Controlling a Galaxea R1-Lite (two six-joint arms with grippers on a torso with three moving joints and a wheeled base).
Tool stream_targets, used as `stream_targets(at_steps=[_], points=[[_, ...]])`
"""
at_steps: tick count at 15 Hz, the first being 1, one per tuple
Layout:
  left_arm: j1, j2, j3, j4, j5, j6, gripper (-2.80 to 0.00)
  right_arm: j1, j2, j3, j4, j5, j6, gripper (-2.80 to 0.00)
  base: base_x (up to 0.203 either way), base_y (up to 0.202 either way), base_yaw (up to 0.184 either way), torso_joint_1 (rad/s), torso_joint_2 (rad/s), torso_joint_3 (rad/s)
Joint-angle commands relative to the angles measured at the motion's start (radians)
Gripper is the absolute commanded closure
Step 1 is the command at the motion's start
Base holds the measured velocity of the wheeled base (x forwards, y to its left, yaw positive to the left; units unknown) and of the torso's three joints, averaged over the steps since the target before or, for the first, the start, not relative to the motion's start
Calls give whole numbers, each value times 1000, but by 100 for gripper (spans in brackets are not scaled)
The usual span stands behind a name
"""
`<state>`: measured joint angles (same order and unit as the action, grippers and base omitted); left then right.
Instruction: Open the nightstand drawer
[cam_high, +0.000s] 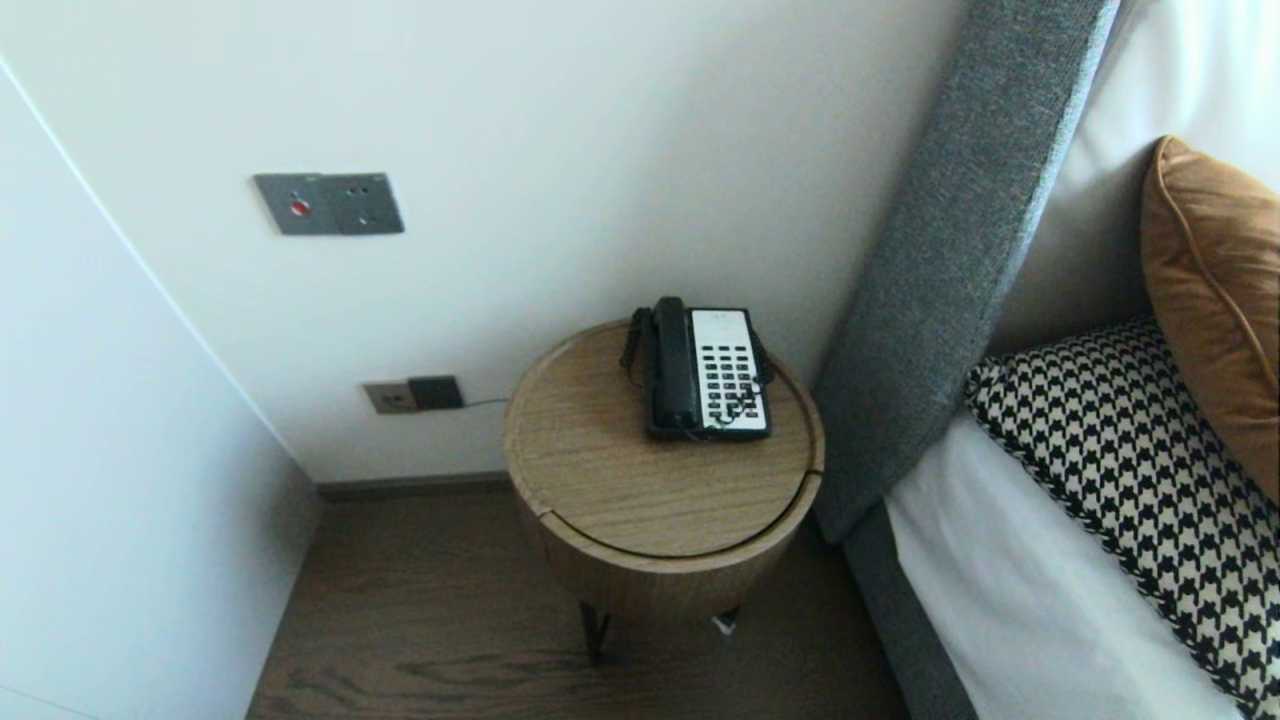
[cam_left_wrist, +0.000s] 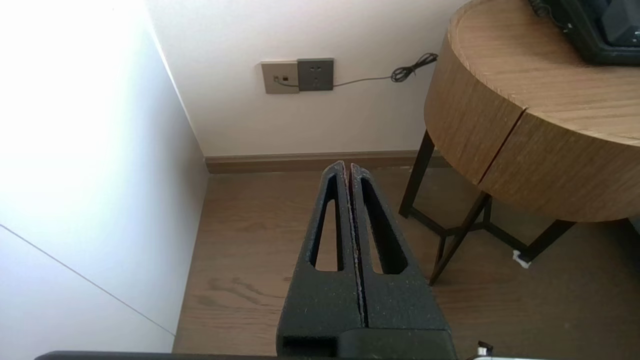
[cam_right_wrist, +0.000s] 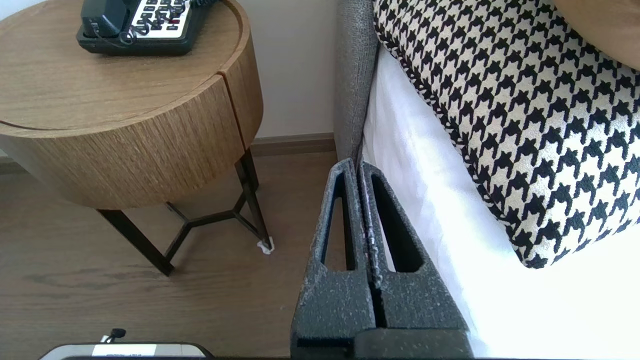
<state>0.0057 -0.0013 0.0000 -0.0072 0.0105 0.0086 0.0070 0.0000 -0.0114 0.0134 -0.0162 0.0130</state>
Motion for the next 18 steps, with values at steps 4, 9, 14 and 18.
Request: stream_targets(at_steps=[4,9,14,18], points=[[0,0,0,0,2,-4,0,15,258,-254,71,70,46,0,0,0,0,0,0,0],[0,0,0,0,2,-4,0,139,679,-583,50,104,45,0,0,0,0,0,0,0],[0,0,0,0,2,-4,0,184,1107,-889,38,129,-2,0,0,0,0,0,0,0],[0,0,0,0,2,-6,0,211,1397,-1080,41,191,-9,0,0,0,0,0,0,0]])
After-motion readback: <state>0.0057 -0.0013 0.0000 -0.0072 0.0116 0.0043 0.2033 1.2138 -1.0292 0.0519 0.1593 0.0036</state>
